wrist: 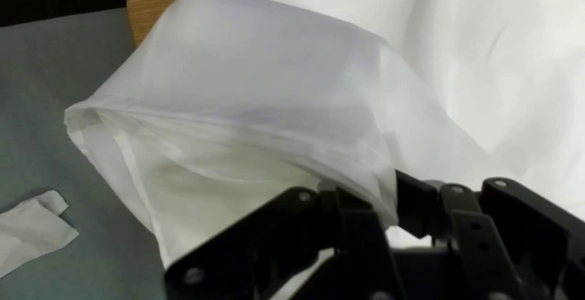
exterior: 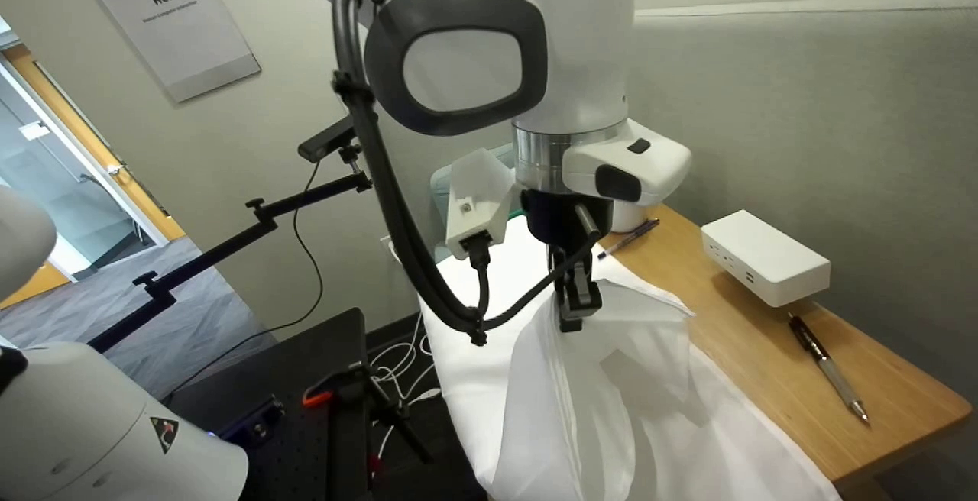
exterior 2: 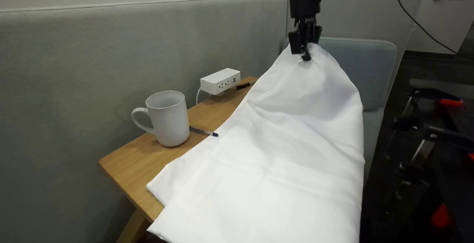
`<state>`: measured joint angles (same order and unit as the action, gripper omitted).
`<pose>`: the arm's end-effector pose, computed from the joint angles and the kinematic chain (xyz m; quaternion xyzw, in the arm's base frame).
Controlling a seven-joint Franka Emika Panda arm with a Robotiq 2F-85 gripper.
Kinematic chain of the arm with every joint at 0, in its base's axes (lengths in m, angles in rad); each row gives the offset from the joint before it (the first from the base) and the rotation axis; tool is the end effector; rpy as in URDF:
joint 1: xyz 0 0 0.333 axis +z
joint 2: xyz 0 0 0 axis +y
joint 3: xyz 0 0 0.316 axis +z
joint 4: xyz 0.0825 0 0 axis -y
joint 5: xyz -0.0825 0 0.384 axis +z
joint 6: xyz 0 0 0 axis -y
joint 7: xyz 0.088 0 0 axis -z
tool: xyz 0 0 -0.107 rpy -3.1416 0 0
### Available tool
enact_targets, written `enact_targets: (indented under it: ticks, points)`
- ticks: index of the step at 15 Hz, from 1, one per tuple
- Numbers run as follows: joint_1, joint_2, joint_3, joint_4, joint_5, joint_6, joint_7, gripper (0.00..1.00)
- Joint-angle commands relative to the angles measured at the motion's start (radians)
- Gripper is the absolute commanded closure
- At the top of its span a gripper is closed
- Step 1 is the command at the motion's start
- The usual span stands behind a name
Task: Fold the cloth
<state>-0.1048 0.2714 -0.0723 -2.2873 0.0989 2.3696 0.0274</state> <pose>0.5029 -0.0897 0.2189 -0.9856 0.1394 0.0918 0.0282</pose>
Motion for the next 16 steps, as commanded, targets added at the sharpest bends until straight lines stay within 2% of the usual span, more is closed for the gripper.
enact_targets:
  ticks: [1,5,9,11,16]
  points:
    - [0.043,-0.082,-0.026,-0.044,-0.099,0.000,0.091,0.98]
    - [0.112,-0.216,-0.041,-0.089,-0.376,-0.025,0.294,0.98]
    - [0.158,-0.309,0.035,-0.092,-0.536,-0.085,0.468,0.98]
    - [0.176,-0.328,0.088,-0.091,-0.558,-0.106,0.542,0.98]
    - [0.225,-0.317,0.191,-0.112,-0.424,-0.099,0.547,0.98]
